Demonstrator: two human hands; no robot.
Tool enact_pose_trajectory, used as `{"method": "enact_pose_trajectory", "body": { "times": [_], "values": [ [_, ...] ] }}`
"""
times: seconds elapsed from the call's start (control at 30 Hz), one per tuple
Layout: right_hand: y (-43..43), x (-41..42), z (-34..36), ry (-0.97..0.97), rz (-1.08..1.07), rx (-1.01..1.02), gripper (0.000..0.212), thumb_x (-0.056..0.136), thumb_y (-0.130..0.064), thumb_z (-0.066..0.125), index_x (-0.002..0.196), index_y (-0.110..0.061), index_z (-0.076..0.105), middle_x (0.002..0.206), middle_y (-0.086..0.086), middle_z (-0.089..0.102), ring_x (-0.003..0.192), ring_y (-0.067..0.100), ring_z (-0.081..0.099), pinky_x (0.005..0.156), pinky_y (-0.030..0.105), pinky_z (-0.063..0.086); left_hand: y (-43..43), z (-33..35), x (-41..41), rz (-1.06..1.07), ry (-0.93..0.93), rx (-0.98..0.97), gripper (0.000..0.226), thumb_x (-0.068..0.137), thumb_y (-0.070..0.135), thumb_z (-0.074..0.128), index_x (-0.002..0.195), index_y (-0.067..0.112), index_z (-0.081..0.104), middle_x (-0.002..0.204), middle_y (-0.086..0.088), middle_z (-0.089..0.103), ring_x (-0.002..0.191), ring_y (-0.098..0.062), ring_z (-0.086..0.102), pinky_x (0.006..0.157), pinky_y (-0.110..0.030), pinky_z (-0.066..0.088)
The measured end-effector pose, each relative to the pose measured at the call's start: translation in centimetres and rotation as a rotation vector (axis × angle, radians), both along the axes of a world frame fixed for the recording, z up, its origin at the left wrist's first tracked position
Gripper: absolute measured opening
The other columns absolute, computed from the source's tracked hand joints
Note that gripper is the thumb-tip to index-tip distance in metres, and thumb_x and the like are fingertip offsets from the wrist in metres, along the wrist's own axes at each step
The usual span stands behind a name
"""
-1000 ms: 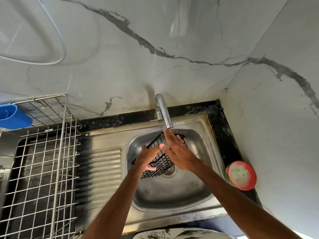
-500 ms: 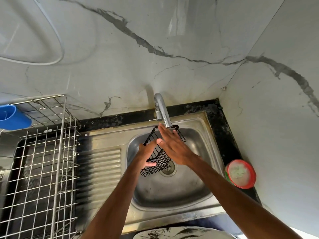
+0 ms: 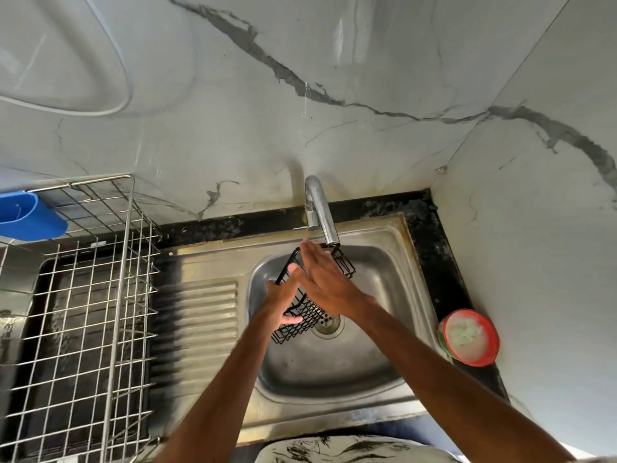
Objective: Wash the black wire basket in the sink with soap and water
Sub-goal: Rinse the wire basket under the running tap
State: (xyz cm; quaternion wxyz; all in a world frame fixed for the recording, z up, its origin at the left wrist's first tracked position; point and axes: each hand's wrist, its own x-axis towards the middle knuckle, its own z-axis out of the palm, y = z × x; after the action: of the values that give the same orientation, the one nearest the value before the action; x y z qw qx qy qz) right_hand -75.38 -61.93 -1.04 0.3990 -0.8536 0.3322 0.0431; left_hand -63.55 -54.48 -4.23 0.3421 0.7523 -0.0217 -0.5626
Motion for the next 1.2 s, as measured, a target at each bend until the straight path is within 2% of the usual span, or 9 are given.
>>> {"method": "enact_pose_trajectory", "body": {
  "times": [0.13, 0.27, 0.4, 0.57, 0.63, 0.73, 0.87, 1.03, 1.2],
  "values": [
    [1.6, 0.1, -0.5, -0.008, 0.088, -0.159, 0.076, 0.105, -0.056, 0.013, 0.158, -0.009, -0.015, 0.166, 0.008, -0.023, 0.153, 0.018, -0.022, 0.126, 0.039, -0.008, 0.4, 0.2, 0.2, 0.040, 0.066, -0.065, 0.105, 0.068, 0.077, 0.071, 0.153, 0.025, 0.039, 0.160, -0.009, 0.037, 0.133, -0.032, 0.054, 0.069, -0.051, 0.065],
    [2.4, -1.4, -1.1, -0.025, 0.098, -0.252, 0.080, 0.103, -0.061, 0.012, 0.158, -0.011, -0.016, 0.166, 0.006, -0.024, 0.152, 0.014, -0.025, 0.124, 0.035, -0.011, 0.3, 0.3, 0.2, 0.056, 0.102, -0.085, 0.093, 0.079, 0.077, 0.070, 0.153, 0.030, 0.040, 0.161, -0.011, 0.032, 0.135, -0.035, 0.051, 0.057, -0.038, 0.062],
    [1.1, -3.2, -1.9, 0.016, 0.021, -0.172, 0.074, 0.105, -0.057, 0.013, 0.159, -0.015, -0.016, 0.166, 0.003, -0.022, 0.153, 0.012, -0.021, 0.126, 0.040, -0.006, -0.1, 0.6, -0.3, 0.180, 0.118, -0.035, 0.093, 0.081, 0.066, 0.075, 0.156, 0.029, 0.035, 0.164, -0.014, 0.025, 0.133, -0.040, 0.049, 0.074, -0.055, 0.065],
    [-1.9, -3.4, -1.1, 0.148, -0.082, -0.031, 0.076, 0.103, -0.059, 0.012, 0.160, -0.012, -0.009, 0.167, 0.008, -0.012, 0.154, 0.020, -0.012, 0.126, 0.044, -0.005, -0.3, 1.6, -1.0, 0.186, 0.185, 0.041, 0.081, 0.081, 0.053, 0.078, 0.146, 0.023, 0.039, 0.163, -0.017, 0.020, 0.133, -0.050, 0.043, 0.083, -0.055, 0.063],
    [-1.1, -2.8, 0.3, 0.121, -0.019, -0.017, 0.078, 0.103, -0.061, 0.012, 0.159, -0.012, -0.010, 0.167, 0.007, -0.015, 0.154, 0.019, -0.015, 0.125, 0.039, -0.005, -0.3, 1.5, -0.8, 0.190, 0.184, 0.046, 0.085, 0.080, 0.057, 0.078, 0.148, 0.024, 0.039, 0.164, -0.016, 0.019, 0.137, -0.050, 0.041, 0.074, -0.051, 0.065],
    [1.3, -1.8, 1.2, 0.071, 0.111, -0.098, 0.082, 0.101, -0.064, 0.011, 0.158, -0.011, -0.014, 0.163, 0.004, -0.023, 0.152, 0.016, -0.021, 0.124, 0.035, -0.009, -0.1, 0.9, -0.7, 0.130, 0.205, -0.051, 0.060, 0.084, 0.069, 0.070, 0.129, 0.032, 0.056, 0.161, -0.005, 0.028, 0.141, -0.040, 0.044, 0.054, -0.040, 0.062],
    [0.3, -1.5, -0.7, 0.125, -0.002, -0.103, 0.082, 0.100, -0.067, 0.007, 0.158, -0.013, -0.014, 0.166, 0.007, -0.018, 0.153, 0.018, -0.018, 0.123, 0.046, -0.012, 0.1, 1.2, -0.6, 0.209, 0.171, 0.025, 0.109, 0.058, 0.065, 0.084, 0.151, 0.028, 0.040, 0.164, -0.011, 0.019, 0.134, -0.046, 0.045, 0.058, -0.044, 0.063],
    [-3.0, -1.2, -1.5, 0.226, -0.166, 0.067, 0.096, 0.093, -0.075, 0.005, 0.160, -0.008, -0.001, 0.168, 0.017, -0.002, 0.156, 0.029, -0.004, 0.124, 0.055, 0.000, 0.5, 1.5, -0.8, 0.189, 0.118, 0.061, 0.077, 0.073, 0.050, 0.079, 0.137, 0.022, 0.048, 0.157, -0.010, 0.024, 0.123, -0.038, 0.045, 0.072, -0.051, 0.065],
    [0.6, -0.3, 0.0, 0.108, 0.023, 0.032, 0.093, 0.094, -0.074, 0.006, 0.159, -0.010, -0.014, 0.165, 0.010, -0.022, 0.152, 0.025, -0.020, 0.124, 0.048, -0.007, 1.1, 0.9, -0.5, 0.338, 0.200, 0.061, 0.107, 0.071, 0.076, 0.074, 0.158, 0.031, 0.030, 0.169, -0.012, 0.007, 0.136, -0.055, 0.042, 0.066, -0.048, 0.065]
  ]
}}
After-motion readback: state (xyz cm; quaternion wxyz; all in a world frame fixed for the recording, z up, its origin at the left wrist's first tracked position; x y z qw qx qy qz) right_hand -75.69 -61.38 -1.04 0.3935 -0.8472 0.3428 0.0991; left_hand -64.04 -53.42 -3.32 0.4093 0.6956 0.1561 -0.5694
